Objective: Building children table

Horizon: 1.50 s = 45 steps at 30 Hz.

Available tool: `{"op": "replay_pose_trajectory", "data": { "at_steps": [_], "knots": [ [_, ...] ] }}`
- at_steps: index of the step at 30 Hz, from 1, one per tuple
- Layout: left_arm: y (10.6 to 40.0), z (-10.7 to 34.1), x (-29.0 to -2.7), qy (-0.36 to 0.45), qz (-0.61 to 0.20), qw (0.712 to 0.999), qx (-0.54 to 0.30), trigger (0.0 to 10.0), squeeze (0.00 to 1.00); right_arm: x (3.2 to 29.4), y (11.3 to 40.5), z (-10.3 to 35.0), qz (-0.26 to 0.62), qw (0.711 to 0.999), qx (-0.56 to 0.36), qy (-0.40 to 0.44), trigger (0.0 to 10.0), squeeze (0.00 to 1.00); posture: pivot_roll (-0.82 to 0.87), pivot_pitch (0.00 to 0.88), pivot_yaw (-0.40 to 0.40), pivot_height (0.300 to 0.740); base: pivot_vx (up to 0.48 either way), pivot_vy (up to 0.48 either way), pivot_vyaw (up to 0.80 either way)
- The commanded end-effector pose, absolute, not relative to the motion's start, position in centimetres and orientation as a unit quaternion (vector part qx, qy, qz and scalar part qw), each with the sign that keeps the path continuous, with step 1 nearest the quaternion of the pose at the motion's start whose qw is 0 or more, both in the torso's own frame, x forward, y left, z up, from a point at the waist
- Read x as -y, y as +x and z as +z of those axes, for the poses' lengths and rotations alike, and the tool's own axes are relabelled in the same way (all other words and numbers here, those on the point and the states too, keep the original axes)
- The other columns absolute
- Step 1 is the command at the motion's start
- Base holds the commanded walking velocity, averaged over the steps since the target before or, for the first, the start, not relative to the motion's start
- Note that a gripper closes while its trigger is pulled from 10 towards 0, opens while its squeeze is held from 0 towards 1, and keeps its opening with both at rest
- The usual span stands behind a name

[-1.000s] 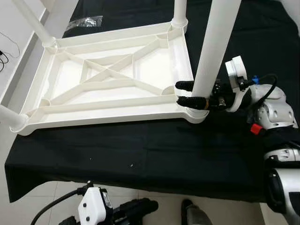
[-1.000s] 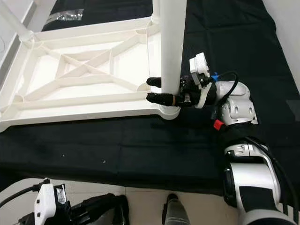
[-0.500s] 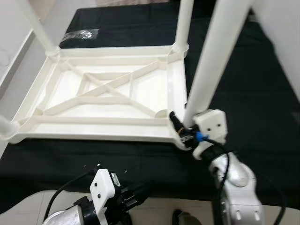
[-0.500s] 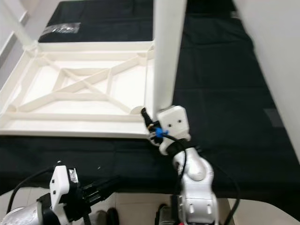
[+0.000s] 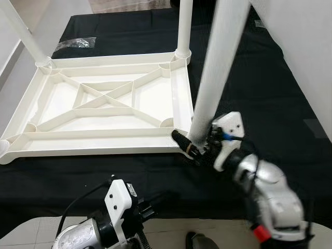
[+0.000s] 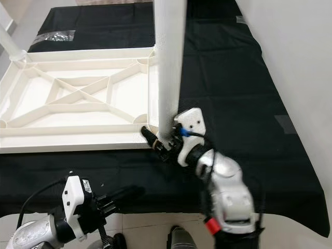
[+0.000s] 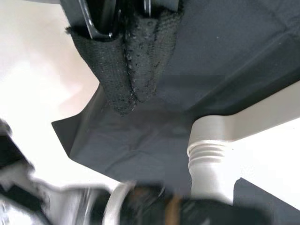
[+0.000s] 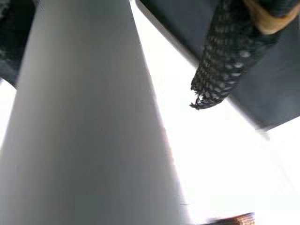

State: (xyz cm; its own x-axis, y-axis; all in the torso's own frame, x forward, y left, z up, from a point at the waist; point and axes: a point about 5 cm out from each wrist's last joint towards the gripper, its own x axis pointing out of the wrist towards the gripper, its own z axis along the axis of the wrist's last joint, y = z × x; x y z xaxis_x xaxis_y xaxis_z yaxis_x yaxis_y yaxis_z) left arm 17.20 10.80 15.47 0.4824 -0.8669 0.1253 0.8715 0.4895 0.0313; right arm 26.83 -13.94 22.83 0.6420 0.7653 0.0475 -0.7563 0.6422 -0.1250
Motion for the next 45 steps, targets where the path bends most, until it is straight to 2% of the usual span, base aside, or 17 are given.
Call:
{"op": "replay_pose_trajectory", "data": {
  "at_steps": [1,4,7,13,14,21,27,30,31,32,33,34,35,37,42,43,45],
  "knots": [
    [16.9,14.9,-10.6,-0.022,-0.509,0.859,0.051,10.0,0.00,13.8,26.4,22.7,0.453,0.890,0.046,-0.035,10.0,0.00,0.03,0.236,0.006,0.740,0.000,0.000,0.00],
    [16.8,14.9,-10.6,-0.023,-0.510,0.858,0.051,10.0,0.00,14.7,26.4,22.9,0.482,0.874,0.034,-0.051,10.0,0.00,0.04,0.243,0.015,0.740,0.000,0.000,0.00],
    [16.4,14.9,-10.6,-0.024,-0.512,0.857,0.050,10.0,0.00,17.2,28.1,24.2,0.521,0.849,0.025,-0.088,10.0,0.00,0.06,0.253,0.018,0.740,0.000,0.000,0.00],
    [15.9,15.0,-10.6,-0.025,-0.512,0.857,0.047,10.0,0.00,18.1,30.4,25.2,0.545,0.832,0.025,-0.102,10.0,0.00,0.08,0.268,0.021,0.740,0.000,0.000,0.00],
    [15.7,15.0,-10.6,-0.025,-0.512,0.857,0.045,10.0,0.00,18.3,31.1,25.5,0.550,0.828,0.027,-0.103,0.0,0.00,0.09,0.271,0.019,0.740,0.000,0.000,0.00],
    [15.1,15.1,-10.7,-0.026,-0.510,0.859,0.040,10.0,0.00,19.0,31.9,26.0,0.568,0.815,0.022,-0.111,0.0,0.00,0.10,0.293,0.021,0.740,0.000,0.000,0.00],
    [15.1,15.2,-10.7,-0.028,-0.511,0.858,0.039,10.0,0.00,19.5,31.2,25.2,0.568,0.816,0.007,-0.106,0.0,0.00,0.09,0.297,0.019,0.740,0.000,0.000,0.00],
    [15.1,15.1,-10.7,-0.029,-0.512,0.858,0.039,10.0,0.00,19.4,30.8,24.2,0.551,0.830,-0.001,-0.094,0.0,0.00,0.08,0.297,0.012,0.740,0.000,0.000,0.00],
    [15.3,15.1,-10.7,-0.031,-0.513,0.857,0.040,10.0,0.00,18.1,29.8,18.6,0.274,0.958,-0.073,-0.047,0.0,0.00,0.05,0.289,0.002,0.740,0.000,0.000,0.00],
    [15.3,15.1,-10.7,-0.031,-0.513,0.857,0.040,10.0,0.00,18.1,29.8,18.6,0.274,0.958,-0.073,-0.047,0.0,0.00,0.05,0.289,0.002,0.740,0.000,0.000,0.00],
    [15.4,15.1,-10.7,-0.032,-0.513,0.857,0.040,10.0,0.00,18.8,28.2,16.5,0.098,0.988,-0.117,-0.029,0.0,0.00,0.05,0.289,0.002,0.740,0.000,0.000,0.00],
    [15.4,15.1,-10.7,-0.032,-0.513,0.857,0.040,10.0,0.00,18.8,28.2,16.5,0.098,0.988,-0.117,-0.029,0.0,0.00,0.05,0.289,0.002,0.740,0.000,0.000,0.00],
    [15.6,15.0,-10.7,-0.030,-0.514,0.856,0.042,10.0,0.00,16.7,25.5,14.8,0.066,0.984,-0.164,-0.020,0.0,0.00,0.05,0.280,0.007,0.740,0.000,0.000,0.00],
    [16.0,14.9,-10.6,-0.028,-0.515,0.856,0.045,10.0,0.00,14.0,23.3,14.7,0.118,0.978,-0.167,-0.030,0.0,0.00,0.04,0.265,0.009,0.740,0.000,0.000,0.00],
    [16.3,14.9,-10.5,-0.025,-0.514,0.856,0.048,10.0,0.00,13.2,23.9,15.2,0.138,0.978,-0.154,-0.036,0.0,0.00,0.05,0.249,-0.002,0.740,0.000,0.000,0.00],
    [16.5,14.8,-10.5,-0.021,-0.510,0.859,0.052,10.0,0.00,12.0,25.2,16.6,0.166,0.978,-0.122,-0.034,10.0,0.00,0.05,0.245,-0.006,0.740,0.000,0.000,0.00],
    [16.6,14.8,-10.6,-0.020,-0.507,0.860,0.053,10.0,0.00,11.4,25.7,17.2,0.185,0.977,-0.103,-0.031,10.0,0.00,0.05,0.245,-0.006,0.740,0.000,0.000,0.00]
  ]
}}
